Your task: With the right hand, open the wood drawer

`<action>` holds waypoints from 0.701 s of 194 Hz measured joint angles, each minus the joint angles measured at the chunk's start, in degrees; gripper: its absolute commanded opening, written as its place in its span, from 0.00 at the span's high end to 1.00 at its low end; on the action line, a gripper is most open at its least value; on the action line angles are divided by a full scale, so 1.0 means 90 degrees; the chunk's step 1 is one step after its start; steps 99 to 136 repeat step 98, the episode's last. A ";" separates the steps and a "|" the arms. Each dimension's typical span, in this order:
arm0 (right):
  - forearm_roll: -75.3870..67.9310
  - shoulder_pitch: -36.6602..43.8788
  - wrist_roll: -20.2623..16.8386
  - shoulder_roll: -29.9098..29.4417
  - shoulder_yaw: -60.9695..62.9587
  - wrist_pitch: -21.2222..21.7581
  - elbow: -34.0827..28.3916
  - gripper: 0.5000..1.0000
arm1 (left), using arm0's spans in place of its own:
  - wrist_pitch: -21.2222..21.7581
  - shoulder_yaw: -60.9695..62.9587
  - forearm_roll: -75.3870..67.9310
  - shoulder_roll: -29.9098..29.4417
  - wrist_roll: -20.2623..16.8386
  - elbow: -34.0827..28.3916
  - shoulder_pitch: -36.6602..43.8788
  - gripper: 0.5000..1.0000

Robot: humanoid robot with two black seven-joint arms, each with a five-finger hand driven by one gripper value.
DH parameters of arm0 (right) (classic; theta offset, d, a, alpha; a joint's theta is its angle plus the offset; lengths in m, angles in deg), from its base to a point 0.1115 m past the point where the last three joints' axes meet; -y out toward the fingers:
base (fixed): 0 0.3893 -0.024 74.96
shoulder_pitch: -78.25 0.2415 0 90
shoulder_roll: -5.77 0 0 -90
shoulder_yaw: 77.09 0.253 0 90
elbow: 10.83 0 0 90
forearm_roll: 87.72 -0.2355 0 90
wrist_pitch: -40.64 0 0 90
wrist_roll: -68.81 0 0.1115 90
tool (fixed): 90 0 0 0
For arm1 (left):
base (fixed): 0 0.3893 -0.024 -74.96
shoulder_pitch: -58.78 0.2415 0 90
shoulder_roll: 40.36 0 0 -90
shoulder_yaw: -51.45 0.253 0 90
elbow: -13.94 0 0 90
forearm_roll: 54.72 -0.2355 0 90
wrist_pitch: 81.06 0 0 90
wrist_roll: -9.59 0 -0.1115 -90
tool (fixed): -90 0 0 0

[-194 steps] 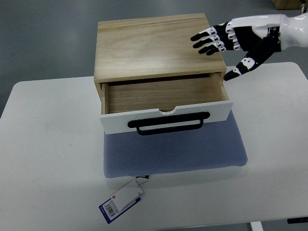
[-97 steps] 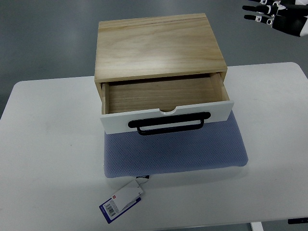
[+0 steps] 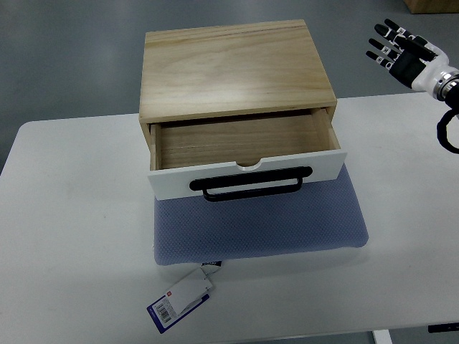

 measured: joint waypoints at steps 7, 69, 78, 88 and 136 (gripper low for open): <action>0.0013 -0.0044 0.0000 -0.0050 0.0016 -0.0012 0.0003 0.12 | 0.0000 0.0000 0.0000 0.0000 0.0000 0.0001 0.0000 0.00; 0.0032 -0.0282 -0.0012 -0.0188 0.0040 0.0016 0.0008 0.12 | 0.0000 0.0000 0.0000 0.0000 0.0002 0.0002 0.0000 0.00; 0.0031 -0.0295 -0.0017 -0.0199 0.0040 0.0048 0.0008 0.12 | 0.0000 0.0001 0.0000 0.0000 0.0002 0.0001 0.0000 0.00; 0.0028 -0.0321 -0.0027 -0.0224 0.0040 0.0065 0.0004 0.12 | 0.0000 0.0002 0.0000 0.0000 0.0002 0.0001 0.0001 0.00; 0.0025 -0.0346 -0.0034 -0.0251 0.0040 0.0071 0.0002 0.12 | 0.0000 0.0002 0.0000 0.0000 0.0002 0.0000 0.0001 0.00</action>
